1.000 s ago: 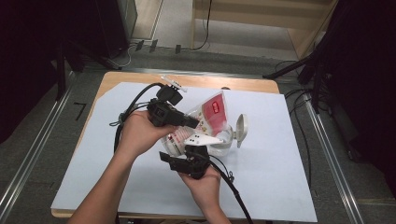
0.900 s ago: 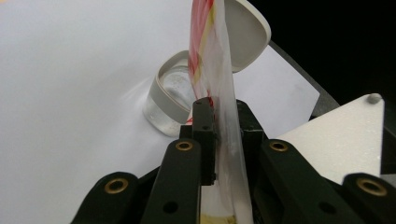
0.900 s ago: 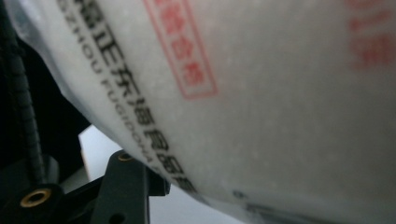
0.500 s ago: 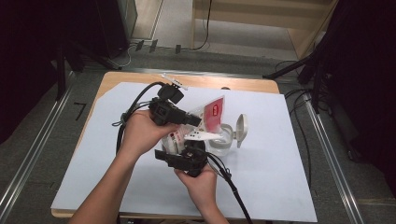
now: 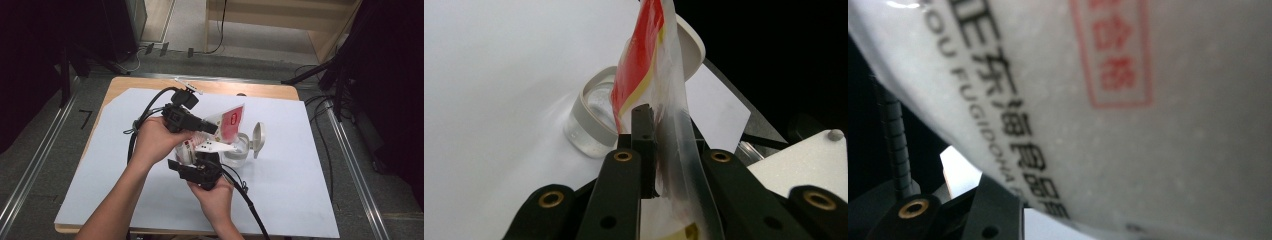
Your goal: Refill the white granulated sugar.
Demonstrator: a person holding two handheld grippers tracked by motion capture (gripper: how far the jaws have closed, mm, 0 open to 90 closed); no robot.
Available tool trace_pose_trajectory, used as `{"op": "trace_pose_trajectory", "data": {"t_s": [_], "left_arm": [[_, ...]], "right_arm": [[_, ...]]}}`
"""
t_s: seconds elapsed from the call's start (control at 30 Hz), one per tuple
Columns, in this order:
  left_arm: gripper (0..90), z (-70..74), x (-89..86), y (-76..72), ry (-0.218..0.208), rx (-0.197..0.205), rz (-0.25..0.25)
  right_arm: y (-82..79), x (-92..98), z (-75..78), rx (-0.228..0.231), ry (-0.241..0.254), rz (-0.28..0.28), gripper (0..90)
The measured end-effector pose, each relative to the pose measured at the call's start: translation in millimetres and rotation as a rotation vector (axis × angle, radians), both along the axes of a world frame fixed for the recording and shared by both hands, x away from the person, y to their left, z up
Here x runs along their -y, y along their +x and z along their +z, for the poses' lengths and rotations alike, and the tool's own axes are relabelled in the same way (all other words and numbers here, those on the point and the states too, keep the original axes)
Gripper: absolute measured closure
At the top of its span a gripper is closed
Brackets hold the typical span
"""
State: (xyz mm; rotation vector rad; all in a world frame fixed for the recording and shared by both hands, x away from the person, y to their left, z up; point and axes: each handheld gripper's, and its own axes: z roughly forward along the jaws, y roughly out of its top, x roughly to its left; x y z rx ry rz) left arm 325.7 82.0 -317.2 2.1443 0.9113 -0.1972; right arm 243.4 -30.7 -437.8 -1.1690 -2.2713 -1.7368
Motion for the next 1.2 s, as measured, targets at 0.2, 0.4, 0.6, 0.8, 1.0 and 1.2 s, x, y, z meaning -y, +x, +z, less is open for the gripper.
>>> {"op": "trace_pose_trajectory", "data": {"t_s": [0.2, 0.4, 0.6, 0.8, 1.0, 1.2], "left_arm": [[83.2, 5.4, 4.2, -0.9, 0.0, 0.019, -0.011], [85.6, 8.6, 7.0, 4.5, 0.021, -0.002, -0.031], [84.6, 8.1, 11.1, 10.9, 0.017, -0.024, -0.053], [83.0, 6.6, 14.1, 9.4, 0.007, 0.035, -0.083], [83.3, 6.9, 14.3, 7.6, 0.0, 0.055, -0.076], [86.4, 10.3, 14.4, 5.8, -0.003, 0.066, -0.057]], "right_arm": [[-0.3, 0.9, 4.3, -0.022, 0.049, 0.004, 62.2], [-3.3, -1.4, 9.6, 0.05, -0.042, 0.006, 59.4], [-0.8, 0.0, 9.8, 0.053, -0.048, -0.015, 62.6], [-1.8, -0.3, 9.2, 0.028, -0.024, -0.056, 62.6], [-1.7, 0.1, 10.4, -0.007, 0.006, -0.064, 62.6], [-3.5, 0.0, 14.3, 0.019, -0.023, -0.077, 62.6]]}}
